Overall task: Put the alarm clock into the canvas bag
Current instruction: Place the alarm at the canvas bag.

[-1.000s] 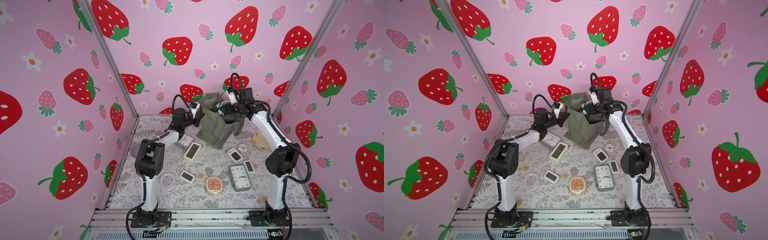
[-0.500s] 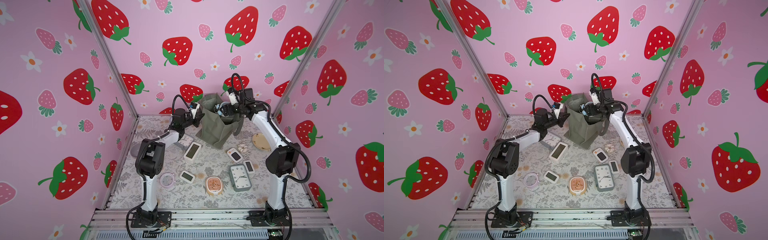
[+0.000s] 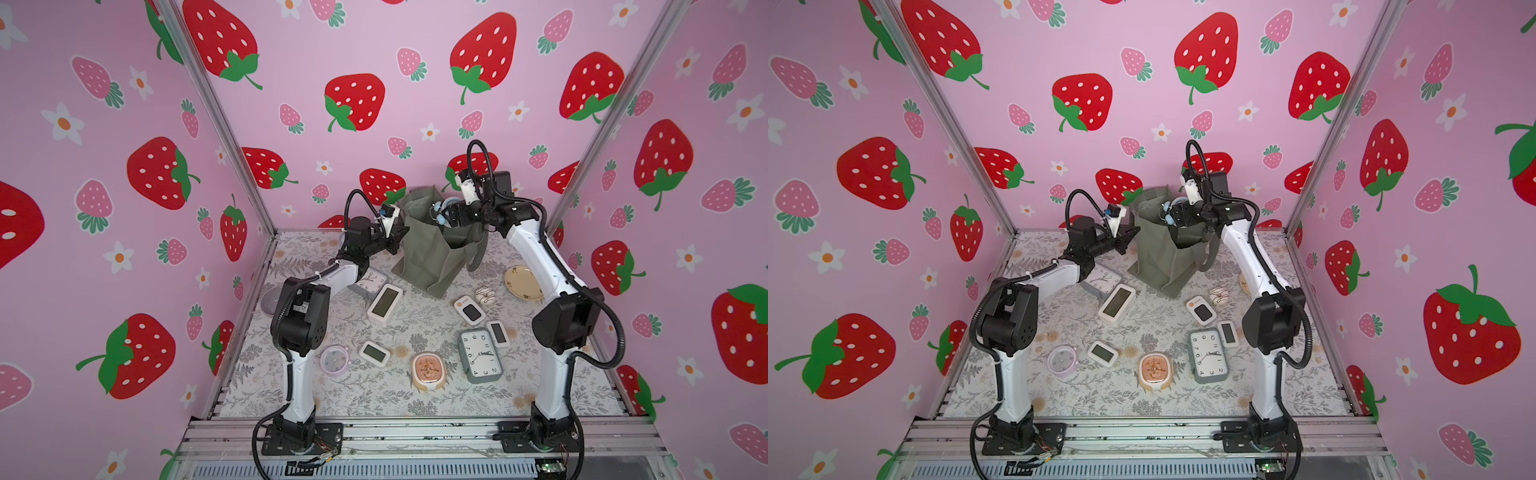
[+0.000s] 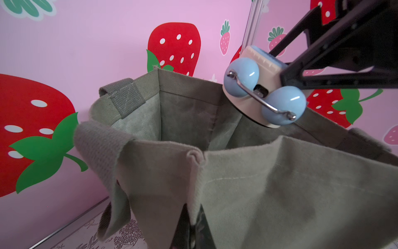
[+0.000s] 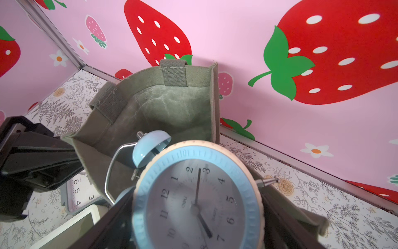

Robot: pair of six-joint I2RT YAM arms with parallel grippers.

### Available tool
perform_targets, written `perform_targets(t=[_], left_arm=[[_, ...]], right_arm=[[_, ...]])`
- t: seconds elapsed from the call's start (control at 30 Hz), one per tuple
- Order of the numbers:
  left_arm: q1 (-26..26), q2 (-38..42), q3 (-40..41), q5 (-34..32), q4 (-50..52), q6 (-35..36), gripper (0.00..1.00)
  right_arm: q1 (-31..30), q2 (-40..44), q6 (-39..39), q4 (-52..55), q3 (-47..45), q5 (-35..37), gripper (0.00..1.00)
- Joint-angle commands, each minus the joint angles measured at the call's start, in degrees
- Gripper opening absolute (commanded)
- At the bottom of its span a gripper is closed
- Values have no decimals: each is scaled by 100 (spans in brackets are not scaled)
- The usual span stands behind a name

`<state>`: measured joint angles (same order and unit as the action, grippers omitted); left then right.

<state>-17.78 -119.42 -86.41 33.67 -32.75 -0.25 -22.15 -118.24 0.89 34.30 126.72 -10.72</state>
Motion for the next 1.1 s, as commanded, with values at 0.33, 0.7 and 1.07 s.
perform_targets(t=[0.33, 0.7, 1.07], left_arm=[[-32, -86, -85, 304, -108, -70, 0], [-129, 94, -104, 324, 135, 69, 0], [-138, 164, -64, 488, 41, 56, 0]], right_arm=[[-15, -441, -324, 261, 237, -52, 71], [-70, -712, -902, 531, 20, -219, 71], [-88, -1324, -1287, 925, 324, -468, 71]])
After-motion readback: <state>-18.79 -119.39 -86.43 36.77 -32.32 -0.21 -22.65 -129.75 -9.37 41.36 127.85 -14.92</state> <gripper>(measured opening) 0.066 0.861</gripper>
